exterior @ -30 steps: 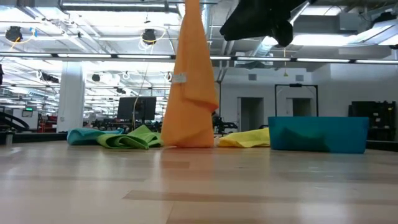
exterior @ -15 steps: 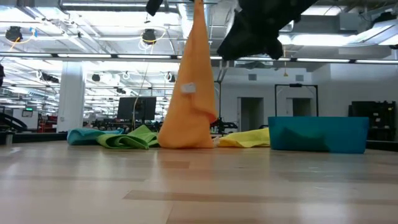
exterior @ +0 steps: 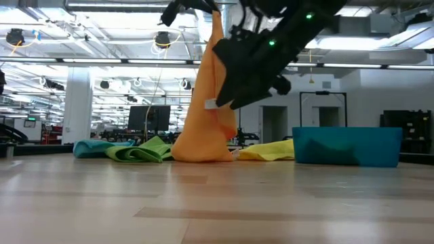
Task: Fold microfiber towels
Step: Fold the orange microfiber cloth
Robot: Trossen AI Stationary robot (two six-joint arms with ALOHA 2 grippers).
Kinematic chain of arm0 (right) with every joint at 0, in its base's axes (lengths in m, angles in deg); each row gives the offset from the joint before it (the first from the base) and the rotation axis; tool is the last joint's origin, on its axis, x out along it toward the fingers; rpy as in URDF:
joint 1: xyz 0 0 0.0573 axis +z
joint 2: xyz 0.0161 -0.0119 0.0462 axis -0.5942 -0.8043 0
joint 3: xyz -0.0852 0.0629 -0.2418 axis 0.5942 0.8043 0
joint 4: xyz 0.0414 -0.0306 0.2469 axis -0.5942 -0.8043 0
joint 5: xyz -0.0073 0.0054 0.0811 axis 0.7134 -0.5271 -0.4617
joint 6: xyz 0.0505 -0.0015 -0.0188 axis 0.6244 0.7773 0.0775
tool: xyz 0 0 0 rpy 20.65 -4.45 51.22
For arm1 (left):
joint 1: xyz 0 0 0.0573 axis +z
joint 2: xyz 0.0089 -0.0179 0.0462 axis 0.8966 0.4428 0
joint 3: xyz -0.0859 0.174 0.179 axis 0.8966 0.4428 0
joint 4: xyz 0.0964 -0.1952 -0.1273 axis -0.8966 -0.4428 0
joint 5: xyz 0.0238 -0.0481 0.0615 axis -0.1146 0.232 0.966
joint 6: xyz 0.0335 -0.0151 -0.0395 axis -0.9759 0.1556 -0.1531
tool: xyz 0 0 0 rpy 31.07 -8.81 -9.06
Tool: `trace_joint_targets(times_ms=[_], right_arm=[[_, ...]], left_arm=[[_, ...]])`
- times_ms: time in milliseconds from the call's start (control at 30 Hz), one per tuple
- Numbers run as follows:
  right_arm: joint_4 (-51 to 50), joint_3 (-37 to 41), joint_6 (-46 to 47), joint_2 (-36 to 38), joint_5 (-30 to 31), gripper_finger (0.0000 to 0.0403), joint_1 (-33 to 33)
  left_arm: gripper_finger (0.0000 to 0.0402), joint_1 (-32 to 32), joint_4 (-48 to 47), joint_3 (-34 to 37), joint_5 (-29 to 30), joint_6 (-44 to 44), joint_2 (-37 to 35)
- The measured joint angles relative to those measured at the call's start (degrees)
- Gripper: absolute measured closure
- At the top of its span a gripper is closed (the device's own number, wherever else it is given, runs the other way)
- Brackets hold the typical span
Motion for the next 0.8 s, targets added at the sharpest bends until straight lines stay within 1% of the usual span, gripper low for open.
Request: trace_joint_targets(times_ms=[67, 133, 233, 333, 367, 433, 467, 567, 600, 700, 800], right_arm=[[0.04, -1.57, -0.69, -1.27, 0.04, 0.017, -0.02], [-0.45, -3.46, -1.08, -3.09, 1.68, 0.0173, 0.03], [-4.94, -5.6, 1.47, -4.77, 6.15, 0.018, 0.05], [-7.85, -7.09, 3.96, -5.69, 7.28, 0.0196, -0.51], [-8.0, -7.74, 4.09, -6.3, 7.02, 0.0208, -0.83], [-9.44, -8.19, 4.22, -6.59, 6.07, 0.0245, -1.36], [-9.98, -8.59, 4.21, -6.59, 5.85, 0.0271, -1.52], [-11.8, -9.39, 3.47, -4.95, 5.55, 0.0367, -1.0], [-12.53, -9.77, 2.66, -4.07, 5.48, 0.0383, -0.56], [-17.13, -10.98, 2.67, -0.19, 5.32, 0.0386, 0.84], [-21.63, -12.08, 2.72, 4.91, 5.57, 0.0395, 2.36]], left_arm=[[0.0401, 0.09, -0.07, 0.0, -0.04, -0.37, 0.0], [0.0401, 0.36, -0.06, 0.0, -0.17, -0.39, 0.0], [0.0401, 0.36, -0.09, 0.0, -1.03, -0.6, 0.0], [0.0401, 0.34, -0.09, 0.0, -1.57, -2.38, 0.0], [0.0401, 0.34, -0.12, 0.0, -1.58, -2.89, 0.0], [0.0401, 0.34, -0.43, 0.0, -1.64, -3.59, 0.0], [0.0401, 0.34, -0.44, 0.0, -1.64, -3.59, 0.0], [0.0401, 0.41, -0.81, 0.0, -2.16, -4.34, 0.0], [0.0401, 0.45, -0.83, 0.0, -2.87, -4.73, 0.0], [0.0401, 0.78, -1.49, 0.0, -5.85, -5.31, -0.44], [0.0401, 1.15, -1.71, 0.0, -10.25, -4.14, -1.34]])
